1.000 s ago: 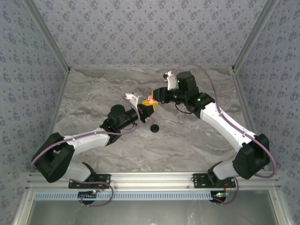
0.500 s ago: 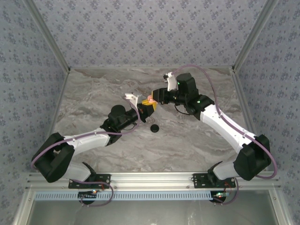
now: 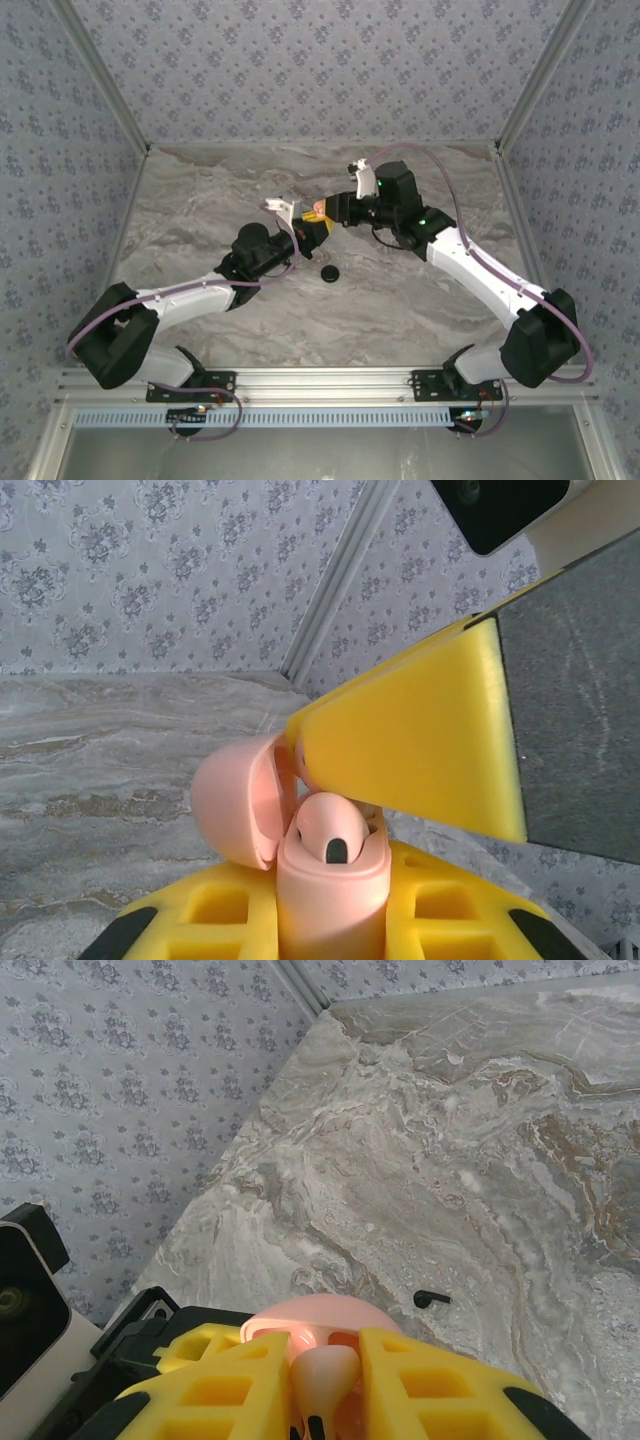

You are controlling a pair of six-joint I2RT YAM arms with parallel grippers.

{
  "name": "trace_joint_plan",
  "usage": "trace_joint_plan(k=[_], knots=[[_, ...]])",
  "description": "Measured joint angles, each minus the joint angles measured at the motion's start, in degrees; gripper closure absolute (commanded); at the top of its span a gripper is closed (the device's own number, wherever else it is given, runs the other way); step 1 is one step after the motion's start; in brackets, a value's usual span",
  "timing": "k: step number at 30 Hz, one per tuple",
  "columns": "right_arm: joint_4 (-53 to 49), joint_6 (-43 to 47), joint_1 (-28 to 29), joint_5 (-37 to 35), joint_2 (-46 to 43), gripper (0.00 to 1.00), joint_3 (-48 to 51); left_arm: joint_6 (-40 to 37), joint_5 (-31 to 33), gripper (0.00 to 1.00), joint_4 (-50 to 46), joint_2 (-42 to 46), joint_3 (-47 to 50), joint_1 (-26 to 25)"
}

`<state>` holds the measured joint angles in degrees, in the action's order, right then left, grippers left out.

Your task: Insert wireless bluetooth earbuds into charging case

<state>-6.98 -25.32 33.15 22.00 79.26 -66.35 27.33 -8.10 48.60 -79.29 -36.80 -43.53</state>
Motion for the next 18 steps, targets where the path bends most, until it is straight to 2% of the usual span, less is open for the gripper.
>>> trace_joint_plan(k=[2, 8, 18], knots=[[0.0, 0.0, 0.0, 0.0, 0.0, 0.74, 0.0, 0.0, 0.0, 0.93, 0.0, 0.0, 0.0, 0.0], [-0.2, -0.5, 0.0, -0.4, 0.0, 0.59, 0.0, -0.1, 0.0, 0.93, 0.0, 0.0, 0.0, 0.0], [-5.3, 0.8, 0.0, -1.9, -1.3, 0.53, -0.9, -3.0, -0.2, 0.93, -1.4, 0.2, 0.0, 0.0]])
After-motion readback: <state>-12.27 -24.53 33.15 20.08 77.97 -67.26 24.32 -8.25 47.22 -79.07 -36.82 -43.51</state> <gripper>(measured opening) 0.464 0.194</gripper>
